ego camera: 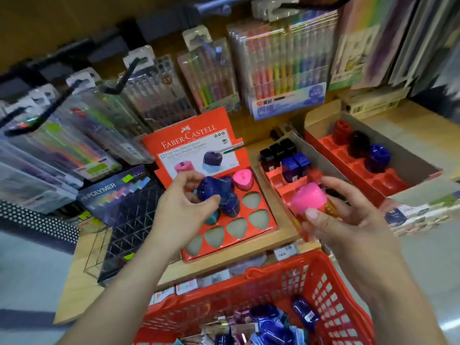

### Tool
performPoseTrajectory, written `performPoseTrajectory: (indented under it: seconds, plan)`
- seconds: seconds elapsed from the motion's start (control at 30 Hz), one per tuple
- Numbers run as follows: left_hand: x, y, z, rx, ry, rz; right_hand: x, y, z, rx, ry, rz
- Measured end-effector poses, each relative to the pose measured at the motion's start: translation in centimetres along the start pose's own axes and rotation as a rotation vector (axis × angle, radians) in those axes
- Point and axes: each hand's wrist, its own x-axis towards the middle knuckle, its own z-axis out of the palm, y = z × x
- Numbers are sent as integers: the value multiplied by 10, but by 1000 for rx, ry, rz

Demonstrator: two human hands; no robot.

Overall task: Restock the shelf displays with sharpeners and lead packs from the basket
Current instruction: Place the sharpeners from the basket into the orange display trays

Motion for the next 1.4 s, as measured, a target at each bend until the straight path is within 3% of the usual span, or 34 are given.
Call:
performPoseTrajectory:
  seconds: [0.23, 0.53, 0.77, 1.2, 1.3, 1.4]
  plan:
    - [-20, -20, -2, 27, -131, -35, -1, 27, 14, -163, -226, 60]
    - [-27, -24, 28, 167, -139, 82, -3, 63, 23, -367, -156, 54]
    - [-20, -19, 62, 166, -188, 151, -14, 71, 18, -355, -95, 68]
    - [-9, -17, 68, 436, -304, 243, -16, 72, 18, -292, -101, 26]
    - [-15, -6, 54, 190, -235, 98, -17, 71, 24, -256, -87, -25]
    - [-32, 10, 35, -7, -351, 13, -18, 70, 33, -198, -91, -57]
